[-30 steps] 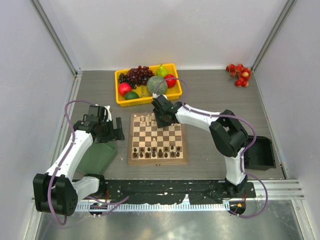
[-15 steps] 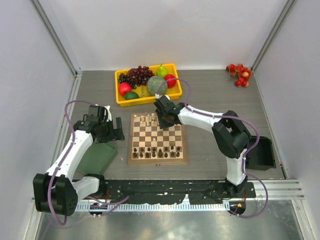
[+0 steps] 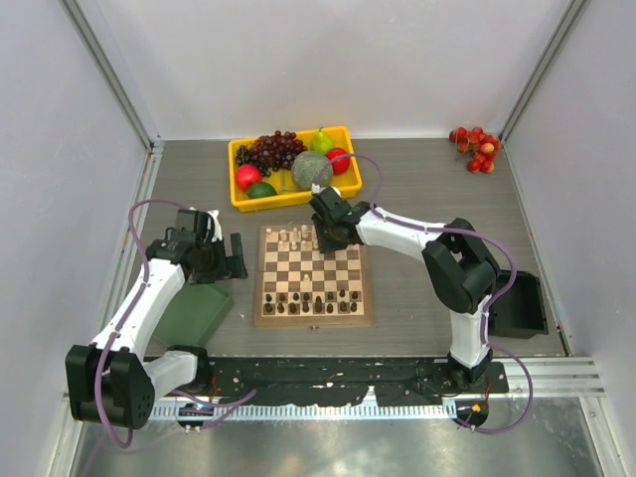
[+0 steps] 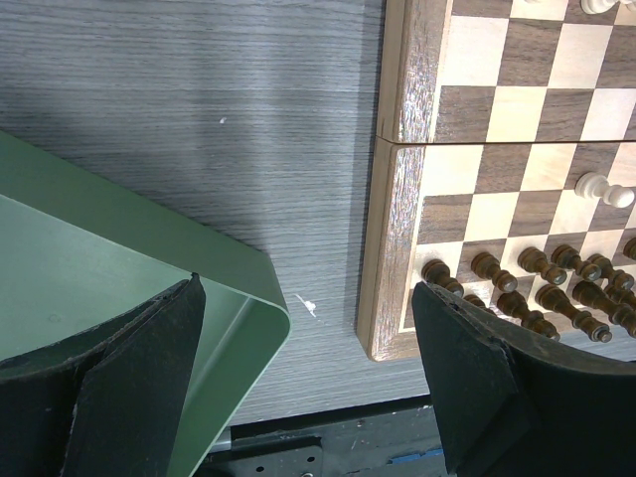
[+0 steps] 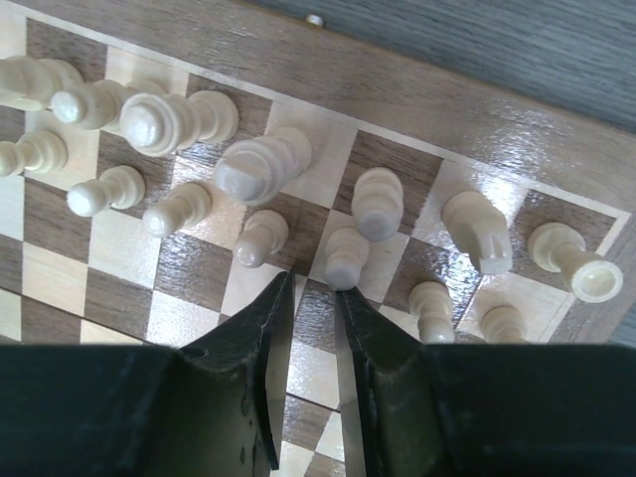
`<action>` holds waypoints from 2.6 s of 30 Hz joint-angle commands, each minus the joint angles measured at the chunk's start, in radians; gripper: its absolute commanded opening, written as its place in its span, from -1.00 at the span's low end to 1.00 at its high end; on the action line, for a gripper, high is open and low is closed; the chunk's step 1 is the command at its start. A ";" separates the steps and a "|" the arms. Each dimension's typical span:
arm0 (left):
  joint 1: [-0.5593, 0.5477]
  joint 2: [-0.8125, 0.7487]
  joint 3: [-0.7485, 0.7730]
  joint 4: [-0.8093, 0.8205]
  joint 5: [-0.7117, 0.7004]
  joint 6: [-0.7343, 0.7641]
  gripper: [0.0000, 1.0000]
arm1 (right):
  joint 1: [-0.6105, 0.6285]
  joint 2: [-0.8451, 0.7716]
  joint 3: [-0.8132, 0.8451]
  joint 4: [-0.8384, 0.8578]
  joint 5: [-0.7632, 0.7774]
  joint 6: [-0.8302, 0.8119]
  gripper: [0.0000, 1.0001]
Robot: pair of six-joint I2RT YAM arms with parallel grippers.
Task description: Set up the chess pieces on the board
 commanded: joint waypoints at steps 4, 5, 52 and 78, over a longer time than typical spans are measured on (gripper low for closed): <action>0.005 -0.010 0.016 0.029 0.020 0.006 0.85 | 0.022 -0.123 -0.022 0.043 -0.065 -0.001 -0.36; 0.005 -0.007 0.016 0.029 0.020 0.006 0.85 | 0.031 -0.134 -0.033 0.043 -0.069 0.000 -0.34; 0.004 -0.022 0.012 0.027 0.017 0.004 0.84 | 0.196 -0.083 -0.013 -0.023 -0.049 0.020 -0.35; 0.005 -0.030 0.013 0.029 0.020 0.004 0.84 | 0.194 0.061 0.307 -0.039 -0.038 -0.039 -0.64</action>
